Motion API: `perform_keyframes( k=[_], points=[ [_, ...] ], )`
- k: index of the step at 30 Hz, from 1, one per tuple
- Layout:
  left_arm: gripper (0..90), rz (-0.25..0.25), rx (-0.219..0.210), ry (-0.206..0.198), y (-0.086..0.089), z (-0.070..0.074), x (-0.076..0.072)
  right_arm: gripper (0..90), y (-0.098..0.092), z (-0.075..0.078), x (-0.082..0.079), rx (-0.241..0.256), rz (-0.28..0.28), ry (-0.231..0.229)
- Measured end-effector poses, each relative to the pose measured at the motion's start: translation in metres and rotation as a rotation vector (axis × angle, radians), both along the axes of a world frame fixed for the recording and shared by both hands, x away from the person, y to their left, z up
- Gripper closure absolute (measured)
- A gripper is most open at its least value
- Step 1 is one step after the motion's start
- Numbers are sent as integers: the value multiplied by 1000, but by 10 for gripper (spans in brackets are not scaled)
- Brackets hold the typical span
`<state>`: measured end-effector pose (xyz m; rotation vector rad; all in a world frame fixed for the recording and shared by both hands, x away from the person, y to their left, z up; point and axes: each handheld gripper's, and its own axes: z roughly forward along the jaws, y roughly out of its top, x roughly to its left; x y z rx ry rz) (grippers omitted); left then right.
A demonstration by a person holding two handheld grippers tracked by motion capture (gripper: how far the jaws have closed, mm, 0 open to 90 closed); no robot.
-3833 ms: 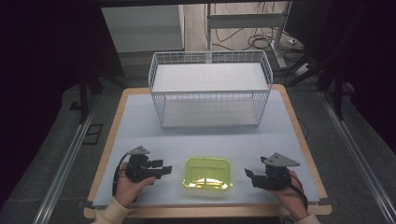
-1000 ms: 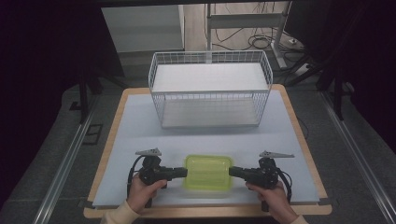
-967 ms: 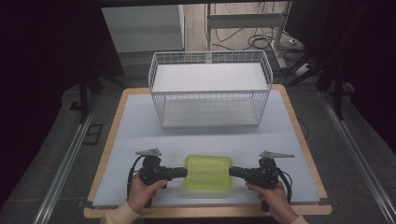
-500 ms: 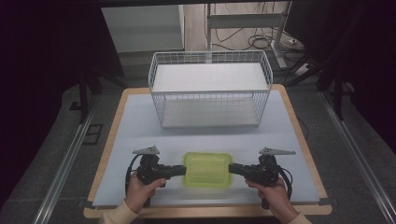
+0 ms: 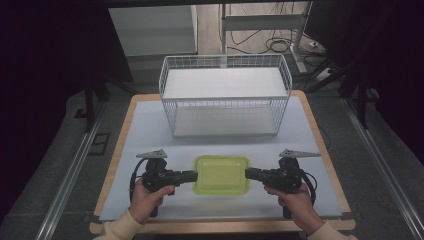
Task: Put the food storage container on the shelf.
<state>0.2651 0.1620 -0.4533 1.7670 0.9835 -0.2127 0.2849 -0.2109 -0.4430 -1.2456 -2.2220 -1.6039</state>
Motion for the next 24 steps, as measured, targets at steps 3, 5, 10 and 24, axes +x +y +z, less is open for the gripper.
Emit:
perform_keyframes(
  k=[3,5,10,24],
  points=[
    [817,3,13,-17,1,11,2,815,2,9,3,-7,10,-16],
    [817,4,17,-21,1,13,3,815,3,10,4,-5,11,-19],
    [817,8,17,-26,2,23,8,815,3,17,10,4,7,-19],
    [817,16,11,-33,3,31,22,815,4,28,25,0,3,-22]
  ],
)
